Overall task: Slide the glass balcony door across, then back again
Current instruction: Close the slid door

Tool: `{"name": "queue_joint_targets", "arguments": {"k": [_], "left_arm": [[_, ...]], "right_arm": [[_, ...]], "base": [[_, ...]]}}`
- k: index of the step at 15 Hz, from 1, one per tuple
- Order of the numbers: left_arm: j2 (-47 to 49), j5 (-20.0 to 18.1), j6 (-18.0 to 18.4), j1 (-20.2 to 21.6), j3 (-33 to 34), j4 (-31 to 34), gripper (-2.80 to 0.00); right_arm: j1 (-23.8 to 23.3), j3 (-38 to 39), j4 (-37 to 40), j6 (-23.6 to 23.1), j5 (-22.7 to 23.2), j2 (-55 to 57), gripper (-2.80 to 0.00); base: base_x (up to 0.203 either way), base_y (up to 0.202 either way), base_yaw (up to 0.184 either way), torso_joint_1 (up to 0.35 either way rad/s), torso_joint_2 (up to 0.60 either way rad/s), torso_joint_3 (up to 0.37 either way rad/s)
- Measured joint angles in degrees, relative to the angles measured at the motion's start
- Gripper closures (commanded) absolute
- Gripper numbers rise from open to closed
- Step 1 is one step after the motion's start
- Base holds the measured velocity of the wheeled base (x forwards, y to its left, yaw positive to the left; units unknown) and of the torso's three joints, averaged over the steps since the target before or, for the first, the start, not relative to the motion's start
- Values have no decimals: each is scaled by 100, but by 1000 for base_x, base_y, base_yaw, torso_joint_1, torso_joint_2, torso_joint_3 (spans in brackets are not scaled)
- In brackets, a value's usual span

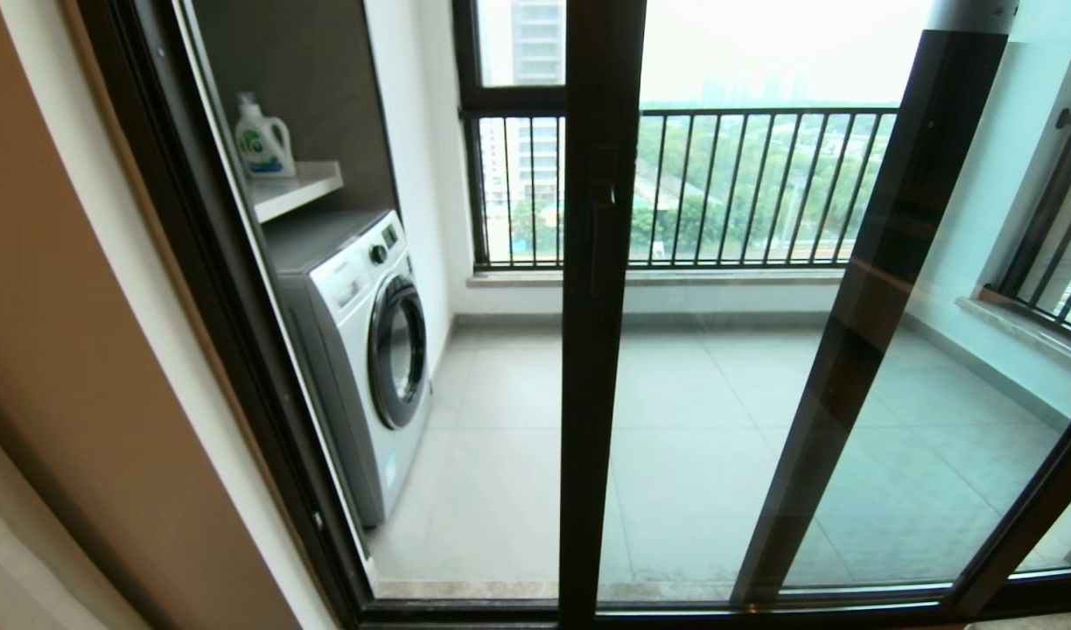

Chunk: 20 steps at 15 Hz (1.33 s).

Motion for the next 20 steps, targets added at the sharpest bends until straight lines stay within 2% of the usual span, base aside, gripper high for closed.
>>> {"name": "queue_joint_targets", "arguments": {"k": [2, 12, 15, 18, 20], "left_arm": [[0, -2, 1, 0, 0, 0, 0], [7, 97, -30, 0, -62, 39, 0], [315, -344, 228, 4, -1138, 423, 0], [1360, -1103, 480, 17, -2258, 683, 0], [2230, -1377, 590, 22, -2730, 494, 0]], "right_arm": [[0, 6, -20, 327, -119, -6, 0], [0, 11, -20, 359, -135, -9, 0], [0, 11, -20, 359, -135, -9, 0], [0, 11, -20, 357, -135, -9, 0], [0, 11, -20, 358, -136, -9, 0]], "base": [[0, 0, 0, 0, 0, 0], [0, 0, 0, 0, 0, 0], [0, 0, 0, 0, 0, 0], [0, 0, 0, 0, 0, 0], [0, 0, 0, 0, 0, 0]]}}
